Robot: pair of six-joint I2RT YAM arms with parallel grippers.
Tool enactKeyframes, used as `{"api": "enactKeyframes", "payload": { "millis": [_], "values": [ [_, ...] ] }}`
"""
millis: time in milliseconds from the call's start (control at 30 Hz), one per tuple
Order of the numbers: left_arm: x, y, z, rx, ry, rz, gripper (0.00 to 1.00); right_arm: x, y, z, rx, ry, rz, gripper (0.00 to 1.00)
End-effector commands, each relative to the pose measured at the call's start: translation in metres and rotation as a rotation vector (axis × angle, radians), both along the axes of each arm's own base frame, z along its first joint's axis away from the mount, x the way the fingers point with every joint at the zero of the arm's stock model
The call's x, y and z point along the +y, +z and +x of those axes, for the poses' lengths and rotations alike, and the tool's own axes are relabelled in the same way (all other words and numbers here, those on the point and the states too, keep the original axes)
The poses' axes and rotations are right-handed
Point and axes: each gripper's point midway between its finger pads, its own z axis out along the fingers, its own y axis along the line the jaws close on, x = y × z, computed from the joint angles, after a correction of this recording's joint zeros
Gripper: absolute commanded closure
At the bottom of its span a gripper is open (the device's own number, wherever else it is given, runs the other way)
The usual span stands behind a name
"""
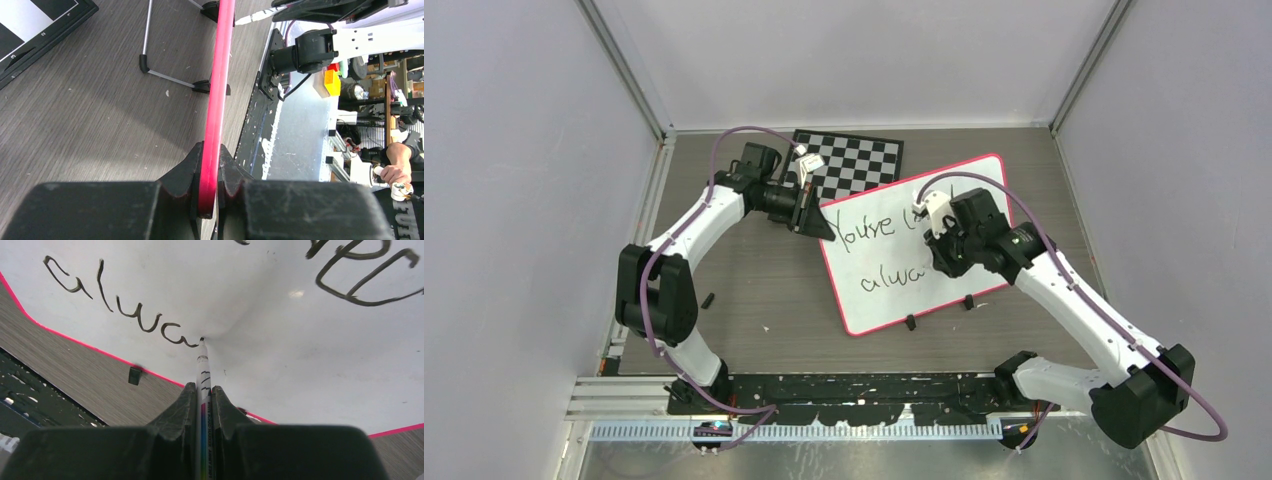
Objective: Write a sentence on the whiteboard
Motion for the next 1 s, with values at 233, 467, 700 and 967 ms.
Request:
{"api": "enactKeyframes", "payload": {
  "millis": [233,467,700,967],
  "values": [
    [0.0,-0.009,0.011,-0.052,0.018,0.059,1.0,0.007,0.02,0.025,-0.094,-0.005,0.021,1.0],
    [0.0,-0.011,0.011,-0.048,0.018,0.062,1.0,-0.009,0.005,0.019,-0.079,-0.029,-0.014,1.0],
    [0.0,-0.011,0.011,-0.044,0.013,0.06,1.0,-0.016,0.009,0.018,-0.089,-0.037,-0.026,1.0],
    [0.0,-0.012,0.011,-0.042,0.014,0.063,1.0,-0.015,0.033,0.042,-0.136,-0.069,-0.001,1.0]
  ]
}}
